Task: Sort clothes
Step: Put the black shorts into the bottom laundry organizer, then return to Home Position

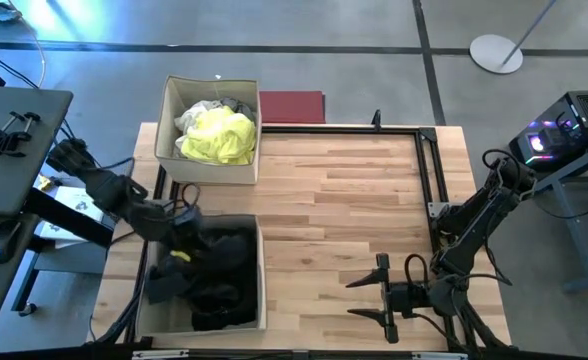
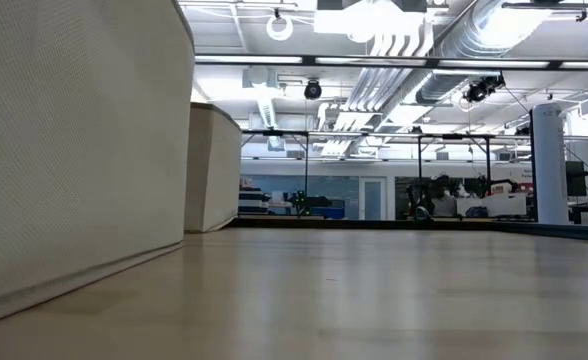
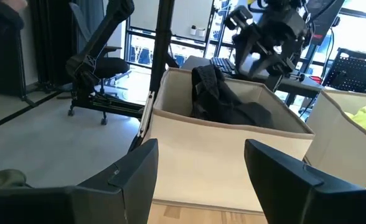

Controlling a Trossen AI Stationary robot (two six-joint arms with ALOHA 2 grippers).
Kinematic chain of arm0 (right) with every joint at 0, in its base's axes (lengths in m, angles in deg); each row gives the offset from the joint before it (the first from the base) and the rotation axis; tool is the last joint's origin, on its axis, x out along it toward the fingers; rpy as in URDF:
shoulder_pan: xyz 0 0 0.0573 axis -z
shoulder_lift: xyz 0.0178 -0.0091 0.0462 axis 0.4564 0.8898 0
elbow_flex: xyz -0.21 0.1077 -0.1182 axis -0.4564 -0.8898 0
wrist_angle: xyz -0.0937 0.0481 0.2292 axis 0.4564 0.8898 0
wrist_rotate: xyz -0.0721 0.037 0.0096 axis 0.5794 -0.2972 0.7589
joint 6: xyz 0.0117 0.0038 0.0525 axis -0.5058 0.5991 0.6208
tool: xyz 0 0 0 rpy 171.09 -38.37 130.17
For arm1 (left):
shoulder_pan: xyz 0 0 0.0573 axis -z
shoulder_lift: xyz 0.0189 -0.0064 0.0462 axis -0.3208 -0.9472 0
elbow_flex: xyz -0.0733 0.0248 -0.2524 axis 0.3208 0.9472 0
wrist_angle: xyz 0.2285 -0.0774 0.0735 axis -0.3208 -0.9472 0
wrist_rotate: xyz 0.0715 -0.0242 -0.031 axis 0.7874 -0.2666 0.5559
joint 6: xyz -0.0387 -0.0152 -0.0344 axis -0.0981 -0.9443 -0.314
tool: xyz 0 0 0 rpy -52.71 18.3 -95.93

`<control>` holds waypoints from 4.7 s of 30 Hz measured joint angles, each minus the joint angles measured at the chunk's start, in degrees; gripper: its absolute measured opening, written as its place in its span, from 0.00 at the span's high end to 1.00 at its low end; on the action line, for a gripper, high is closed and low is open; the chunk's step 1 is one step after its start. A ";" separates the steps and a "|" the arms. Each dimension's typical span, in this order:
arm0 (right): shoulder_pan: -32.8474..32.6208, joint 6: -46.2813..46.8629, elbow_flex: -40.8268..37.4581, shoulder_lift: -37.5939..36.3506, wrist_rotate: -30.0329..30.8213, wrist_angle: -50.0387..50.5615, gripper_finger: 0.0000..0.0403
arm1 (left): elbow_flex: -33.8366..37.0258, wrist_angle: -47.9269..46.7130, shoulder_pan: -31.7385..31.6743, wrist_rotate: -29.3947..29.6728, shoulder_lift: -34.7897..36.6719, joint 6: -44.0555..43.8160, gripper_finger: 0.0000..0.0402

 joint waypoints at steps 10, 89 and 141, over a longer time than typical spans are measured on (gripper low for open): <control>0.28 0.02 0.00 0.00 -0.02 -0.07 0.44 | 1.83 -11.46 6.78 -10.73 -8.40 -17.07 0.82; 44.26 29.68 -41.77 -41.17 -25.67 -2.82 1.00 | 30.68 45.78 -53.04 -23.57 23.57 53.84 1.00; 58.56 30.12 -41.31 -79.94 -51.14 31.84 1.00 | 59.27 60.09 -31.85 -4.62 49.52 52.14 1.00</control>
